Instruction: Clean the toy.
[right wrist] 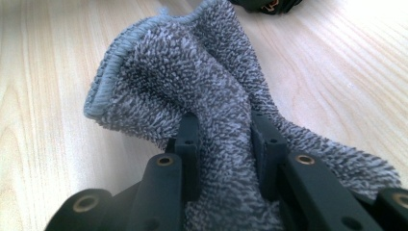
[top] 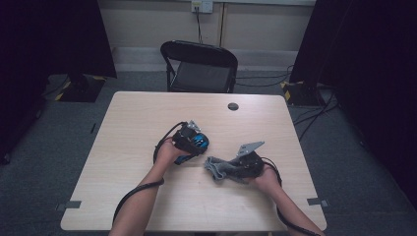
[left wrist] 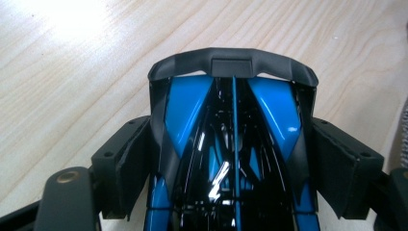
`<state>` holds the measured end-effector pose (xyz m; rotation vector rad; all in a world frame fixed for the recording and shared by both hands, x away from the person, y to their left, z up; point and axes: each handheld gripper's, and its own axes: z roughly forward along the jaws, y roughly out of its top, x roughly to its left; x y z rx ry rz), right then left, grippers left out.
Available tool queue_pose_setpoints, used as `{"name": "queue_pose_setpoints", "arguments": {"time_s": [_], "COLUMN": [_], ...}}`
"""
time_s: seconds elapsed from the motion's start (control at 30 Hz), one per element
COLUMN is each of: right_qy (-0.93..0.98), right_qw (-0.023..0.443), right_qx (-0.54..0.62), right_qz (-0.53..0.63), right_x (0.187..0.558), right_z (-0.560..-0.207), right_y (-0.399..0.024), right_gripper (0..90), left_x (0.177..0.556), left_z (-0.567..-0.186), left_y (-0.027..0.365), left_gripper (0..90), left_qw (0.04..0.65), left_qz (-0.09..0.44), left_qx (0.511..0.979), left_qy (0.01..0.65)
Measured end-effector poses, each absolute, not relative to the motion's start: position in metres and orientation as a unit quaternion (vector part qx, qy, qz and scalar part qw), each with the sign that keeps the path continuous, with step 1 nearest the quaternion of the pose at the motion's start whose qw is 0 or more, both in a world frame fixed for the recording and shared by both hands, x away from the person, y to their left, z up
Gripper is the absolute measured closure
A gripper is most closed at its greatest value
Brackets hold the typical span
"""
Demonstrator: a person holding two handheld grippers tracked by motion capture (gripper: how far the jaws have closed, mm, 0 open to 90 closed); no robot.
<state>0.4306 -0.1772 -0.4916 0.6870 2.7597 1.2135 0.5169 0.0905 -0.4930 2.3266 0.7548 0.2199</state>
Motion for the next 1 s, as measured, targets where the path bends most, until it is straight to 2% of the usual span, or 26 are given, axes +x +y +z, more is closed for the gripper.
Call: {"name": "queue_pose_setpoints", "arguments": {"time_s": [0.47, 0.57, 1.0], "right_qy": [0.891, 0.890, 0.890], "right_qw": [0.024, 0.024, 0.024], "right_qx": [0.224, 0.225, 0.226], "right_qz": [0.395, 0.395, 0.396], "right_x": [0.430, 0.430, 0.430], "right_z": [-0.492, -0.492, -0.492], "right_y": [-0.177, -0.178, -0.178], "right_gripper": [69.7, 69.7, 69.8], "left_x": [0.518, 0.519, 0.515], "left_z": [-0.493, -0.492, -0.488], "left_y": [0.080, 0.081, 0.083], "left_gripper": [18.0, 24.2, 25.3], "left_qw": [0.323, 0.326, 0.307], "left_qz": [0.088, 0.090, 0.096], "left_qx": [0.898, 0.895, 0.891], "left_qy": [0.284, 0.291, 0.320]}}
